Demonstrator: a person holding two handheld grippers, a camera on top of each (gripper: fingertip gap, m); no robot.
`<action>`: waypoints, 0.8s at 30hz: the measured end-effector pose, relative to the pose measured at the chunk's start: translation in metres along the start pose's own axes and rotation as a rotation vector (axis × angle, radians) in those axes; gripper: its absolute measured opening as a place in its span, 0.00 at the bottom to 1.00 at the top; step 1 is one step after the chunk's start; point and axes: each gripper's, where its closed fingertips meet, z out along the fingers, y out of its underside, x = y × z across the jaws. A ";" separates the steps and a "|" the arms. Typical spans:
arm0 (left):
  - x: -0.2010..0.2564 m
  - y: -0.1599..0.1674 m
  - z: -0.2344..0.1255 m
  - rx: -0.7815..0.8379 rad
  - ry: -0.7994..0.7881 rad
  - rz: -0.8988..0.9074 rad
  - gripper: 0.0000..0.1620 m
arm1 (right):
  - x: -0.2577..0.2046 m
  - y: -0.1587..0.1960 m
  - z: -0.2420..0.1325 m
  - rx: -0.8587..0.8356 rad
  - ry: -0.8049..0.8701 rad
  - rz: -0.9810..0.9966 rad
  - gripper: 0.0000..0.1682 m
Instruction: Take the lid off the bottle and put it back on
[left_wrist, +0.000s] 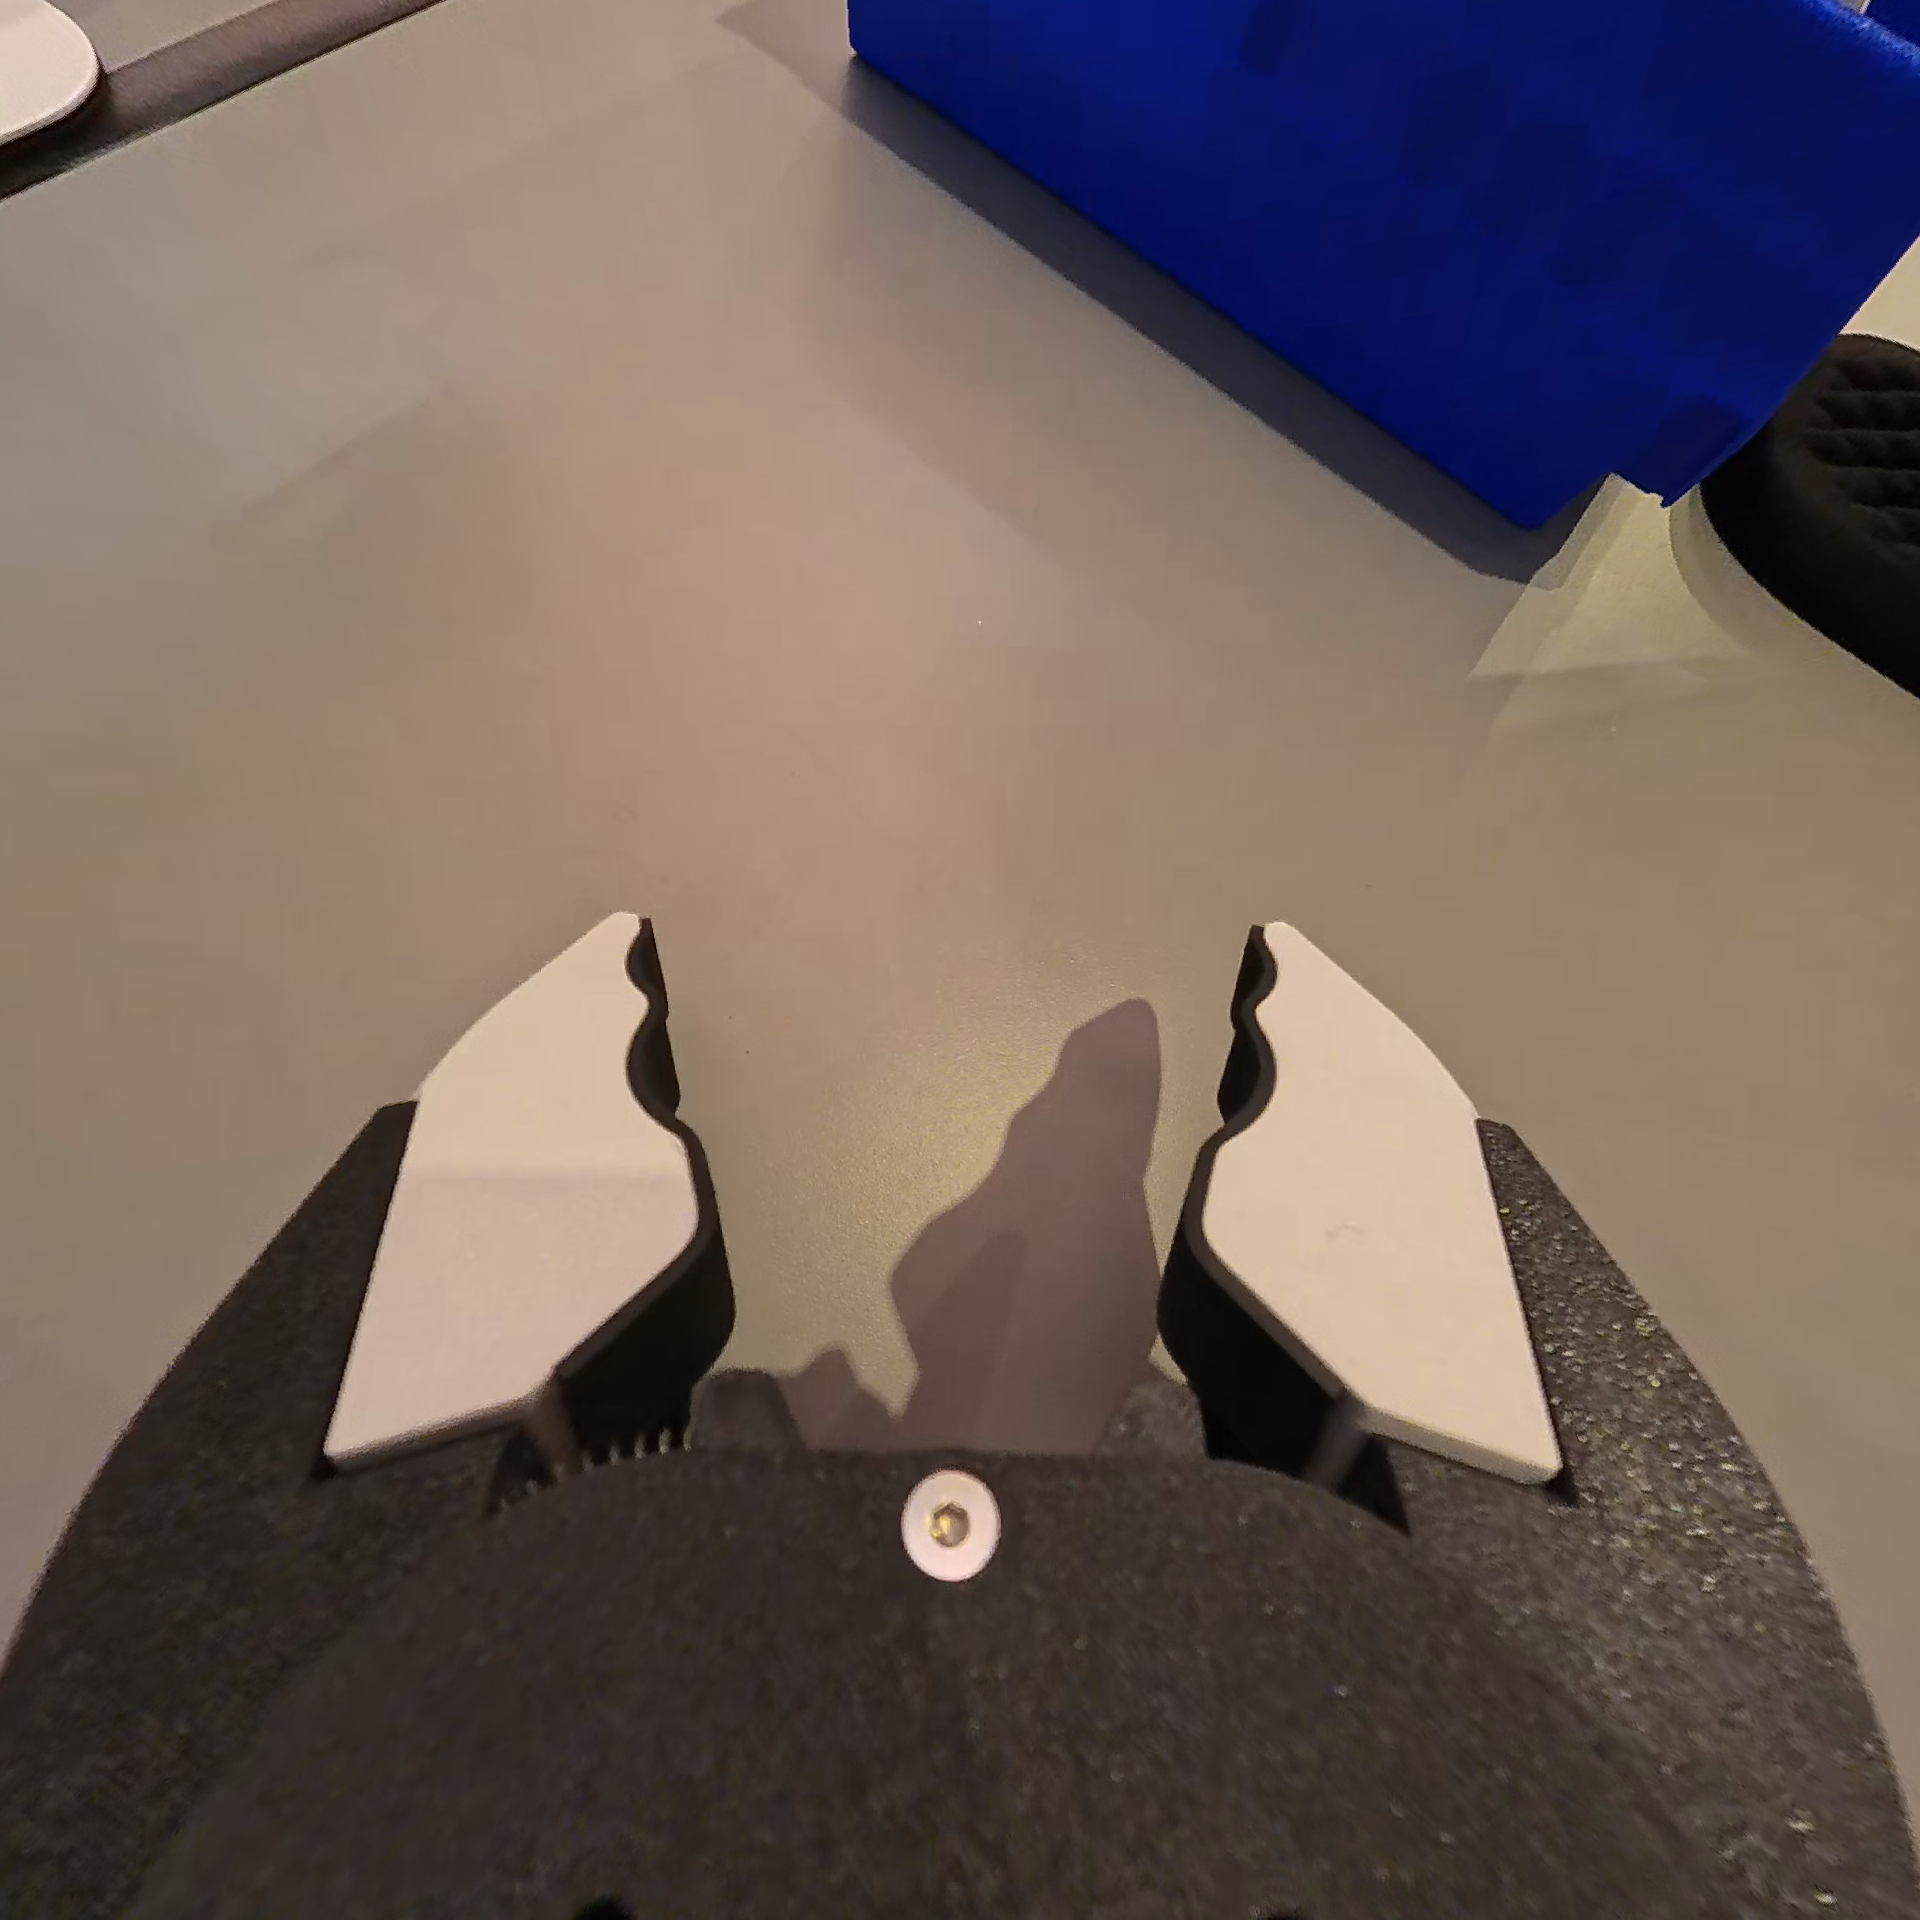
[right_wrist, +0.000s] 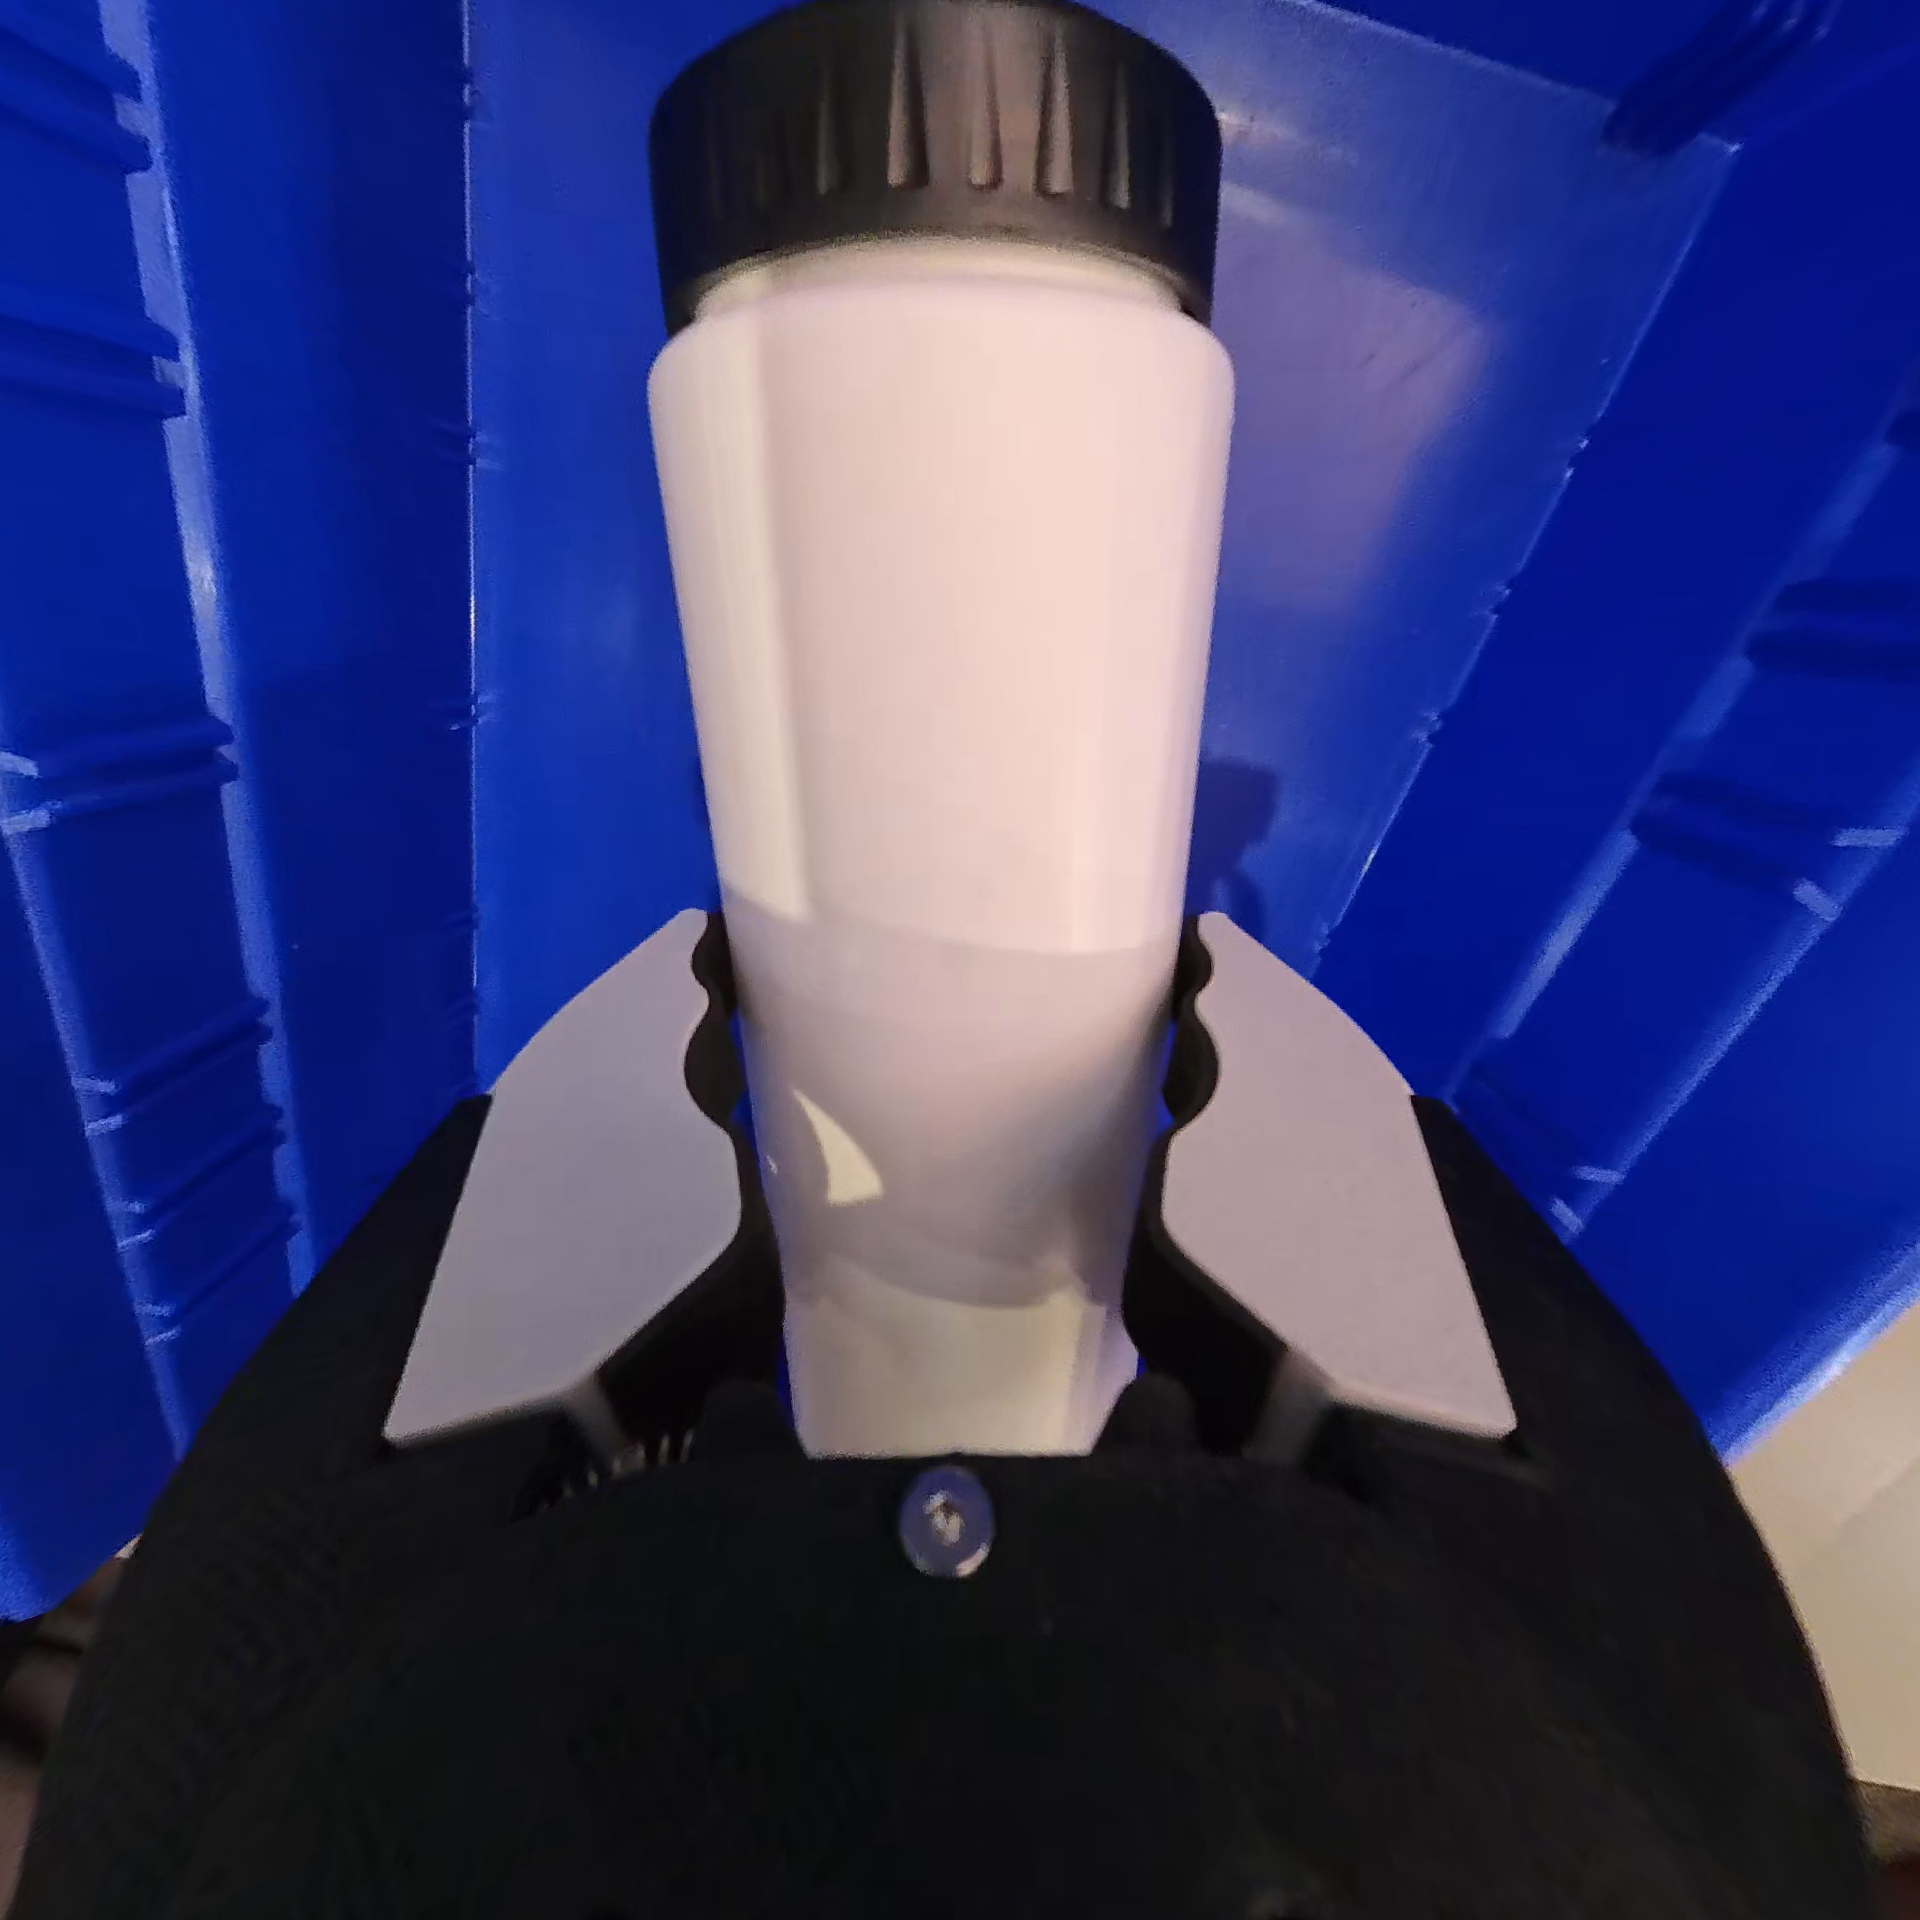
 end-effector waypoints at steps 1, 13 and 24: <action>0.000 0.000 0.000 -0.001 0.000 0.000 0.64 | 0.000 0.000 0.001 -0.001 0.000 0.002 0.49; 0.000 -0.005 -0.004 0.020 -0.005 0.001 0.64 | 0.004 -0.008 -0.002 0.032 0.028 0.004 0.49; -0.031 -0.125 -0.149 0.405 -0.342 0.249 0.59 | 0.047 -0.035 -0.178 0.867 0.248 -0.107 0.45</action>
